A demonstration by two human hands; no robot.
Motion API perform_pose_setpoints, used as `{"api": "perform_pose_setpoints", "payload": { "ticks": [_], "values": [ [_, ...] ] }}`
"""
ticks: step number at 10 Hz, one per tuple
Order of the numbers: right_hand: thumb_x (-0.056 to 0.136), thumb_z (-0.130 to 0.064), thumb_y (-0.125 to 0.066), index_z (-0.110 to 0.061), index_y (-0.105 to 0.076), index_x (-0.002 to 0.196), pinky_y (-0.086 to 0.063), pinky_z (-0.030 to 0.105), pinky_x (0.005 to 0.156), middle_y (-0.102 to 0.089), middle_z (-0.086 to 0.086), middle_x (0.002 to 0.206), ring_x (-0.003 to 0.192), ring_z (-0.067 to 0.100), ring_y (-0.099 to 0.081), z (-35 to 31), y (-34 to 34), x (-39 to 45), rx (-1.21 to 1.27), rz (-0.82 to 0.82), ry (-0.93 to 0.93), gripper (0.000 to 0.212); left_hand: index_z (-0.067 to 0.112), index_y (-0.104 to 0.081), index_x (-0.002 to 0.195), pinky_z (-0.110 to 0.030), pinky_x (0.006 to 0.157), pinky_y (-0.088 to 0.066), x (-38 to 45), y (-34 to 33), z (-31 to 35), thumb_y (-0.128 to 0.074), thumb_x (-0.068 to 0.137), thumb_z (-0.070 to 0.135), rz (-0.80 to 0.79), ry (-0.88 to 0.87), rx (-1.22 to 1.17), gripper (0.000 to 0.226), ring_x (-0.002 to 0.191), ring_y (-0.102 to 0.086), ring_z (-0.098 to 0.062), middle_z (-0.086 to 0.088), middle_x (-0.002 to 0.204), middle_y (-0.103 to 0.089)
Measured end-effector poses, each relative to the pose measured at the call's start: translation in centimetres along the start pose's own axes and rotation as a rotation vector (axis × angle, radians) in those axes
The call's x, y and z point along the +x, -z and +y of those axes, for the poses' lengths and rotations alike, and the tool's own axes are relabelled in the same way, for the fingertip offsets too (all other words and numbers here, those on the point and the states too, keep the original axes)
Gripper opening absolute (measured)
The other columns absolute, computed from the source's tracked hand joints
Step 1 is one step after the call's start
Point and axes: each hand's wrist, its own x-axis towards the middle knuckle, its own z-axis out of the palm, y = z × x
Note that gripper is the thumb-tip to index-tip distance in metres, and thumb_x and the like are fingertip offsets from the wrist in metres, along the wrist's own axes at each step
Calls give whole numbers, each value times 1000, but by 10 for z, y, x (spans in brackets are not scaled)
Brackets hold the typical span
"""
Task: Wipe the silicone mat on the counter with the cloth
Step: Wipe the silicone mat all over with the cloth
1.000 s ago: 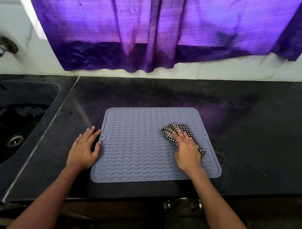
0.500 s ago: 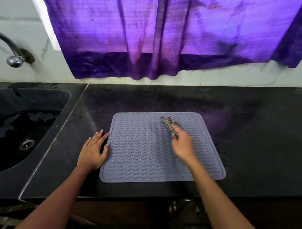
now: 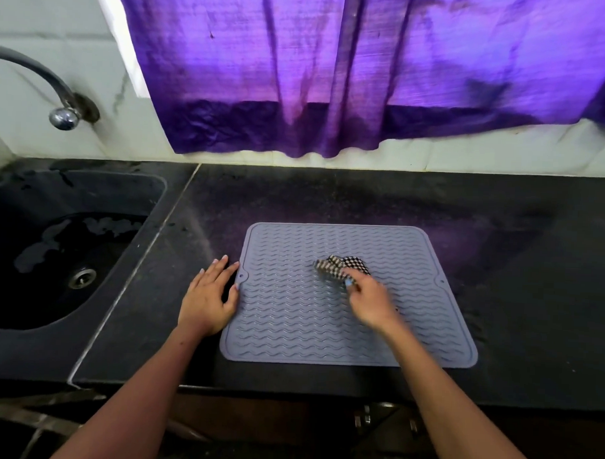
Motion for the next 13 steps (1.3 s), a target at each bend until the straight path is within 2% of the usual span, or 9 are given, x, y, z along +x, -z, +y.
{"api": "perform_pose_setpoints", "payload": {
  "ticks": [1,2,4,7,8,9,10,11,13],
  "values": [
    [98,-13,-40,-18,-49,132,-37,24,83,-59,6,123,104,19,-54,-16,12,10,371,127,-121,36,21,-43,139,-37,116,-15,-1,1,0,-18,83,54,1,-5,-3,69,140,-27,-19,-4,150,-34],
    [95,-8,-42,-18,-45,136,-37,27,95,-54,6,134,117,23,-52,-30,3,-3,265,145,37,42,21,-43,139,-36,116,-14,-1,1,0,-17,83,54,11,-4,-9,70,140,-27,-18,-4,150,-33],
    [92,-11,-43,-26,-15,148,4,30,116,-6,-2,158,146,16,-4,-24,-52,-34,-436,-35,354,65,23,-40,140,-33,116,-11,0,-2,-2,-17,84,55,13,-6,-3,69,141,-24,-16,-1,152,-31],
    [87,-2,-50,-31,-28,144,-15,29,118,-21,-7,155,143,13,-21,-24,-45,-21,-348,-69,349,68,22,-38,141,-32,116,-9,0,-2,-3,-14,85,53,12,-11,-4,68,142,-22,-16,-2,152,-29],
    [92,-4,-48,-32,-47,134,-48,15,78,-50,-3,139,96,11,-58,-35,-30,-11,124,-67,112,51,22,-38,141,-32,116,-9,0,-2,-2,-11,86,52,13,-4,-8,68,142,-22,-16,-2,152,-29],
    [94,-4,-45,-26,-47,135,-45,20,85,-51,-1,137,109,18,-56,-53,-25,-6,416,17,23,46,22,-37,142,-30,115,-7,-1,-2,-1,-8,85,50,14,-2,-10,69,142,-22,-16,-1,153,-28],
    [90,2,-45,-32,-39,139,-39,32,105,-33,-5,149,133,23,-39,-65,-42,-18,164,-105,199,60,23,-36,142,-30,115,-6,0,-3,-2,-7,85,49,8,-4,-13,69,142,-21,-15,-1,153,-27],
    [86,0,-48,-33,-29,143,1,29,117,-16,-10,155,145,13,-9,-58,-72,-34,-259,-104,416,69,22,-37,142,-32,116,-8,1,-3,-2,-8,85,46,19,-5,-19,68,142,-22,-16,-2,153,-28],
    [83,-4,-58,-29,-30,143,5,26,113,-17,-6,156,145,15,-12,-54,-82,-29,-376,2,484,71,22,-37,142,-32,116,-9,0,-4,-2,-10,86,43,25,-15,-6,65,141,-23,-16,-2,152,-29]
  ]
}}
